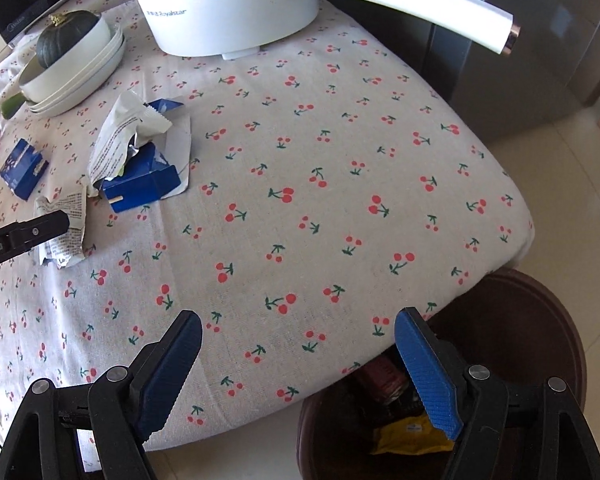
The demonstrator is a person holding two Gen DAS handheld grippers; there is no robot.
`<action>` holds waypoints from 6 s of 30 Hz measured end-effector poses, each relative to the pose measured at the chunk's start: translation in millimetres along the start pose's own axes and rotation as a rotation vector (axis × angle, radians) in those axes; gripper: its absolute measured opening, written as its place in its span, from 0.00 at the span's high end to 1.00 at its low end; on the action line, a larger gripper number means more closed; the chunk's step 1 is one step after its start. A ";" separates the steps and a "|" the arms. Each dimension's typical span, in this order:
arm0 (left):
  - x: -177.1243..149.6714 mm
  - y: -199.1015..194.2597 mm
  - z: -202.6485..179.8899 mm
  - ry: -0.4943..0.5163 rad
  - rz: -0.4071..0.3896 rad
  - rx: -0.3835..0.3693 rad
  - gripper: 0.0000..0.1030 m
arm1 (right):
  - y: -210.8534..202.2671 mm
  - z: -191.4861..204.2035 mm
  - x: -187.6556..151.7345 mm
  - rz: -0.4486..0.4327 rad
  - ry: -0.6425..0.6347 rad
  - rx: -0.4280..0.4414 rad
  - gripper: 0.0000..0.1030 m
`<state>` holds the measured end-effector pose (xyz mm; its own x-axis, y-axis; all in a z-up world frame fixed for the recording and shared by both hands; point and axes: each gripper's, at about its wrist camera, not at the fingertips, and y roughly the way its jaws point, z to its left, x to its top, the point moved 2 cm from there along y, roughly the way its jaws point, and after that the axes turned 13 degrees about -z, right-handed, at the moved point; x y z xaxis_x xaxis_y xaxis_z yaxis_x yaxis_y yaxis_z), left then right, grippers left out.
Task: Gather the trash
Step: 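Move the left tool to the white wrapper and close on it, then hold the white wrapper in the left tool while the right tool grasps another white wrapper, then carry both white wrappers over the bin and open both tools to drop them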
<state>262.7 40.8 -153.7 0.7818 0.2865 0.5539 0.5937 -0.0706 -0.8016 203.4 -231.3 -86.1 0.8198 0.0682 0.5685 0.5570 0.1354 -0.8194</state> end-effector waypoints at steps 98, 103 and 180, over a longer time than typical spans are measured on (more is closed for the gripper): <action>11.9 -149.0 123.3 -0.061 -0.184 -0.145 0.55 | 59.5 130.7 68.1 -0.286 -0.039 0.131 0.53; 7.4 -148.5 106.3 -0.037 -0.169 -0.174 0.55 | 25.8 110.9 64.5 -0.289 -0.015 0.186 0.53; -132.9 -91.3 -245.3 0.538 0.032 -0.553 0.54 | -81.0 -185.1 -106.6 0.001 0.261 -0.073 0.49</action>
<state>151.4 -225.2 -98.8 0.7011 -0.2179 0.6790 0.4672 -0.5789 -0.6683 95.5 -432.6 -93.9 0.8217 -0.1902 0.5372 0.5564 0.0636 -0.8285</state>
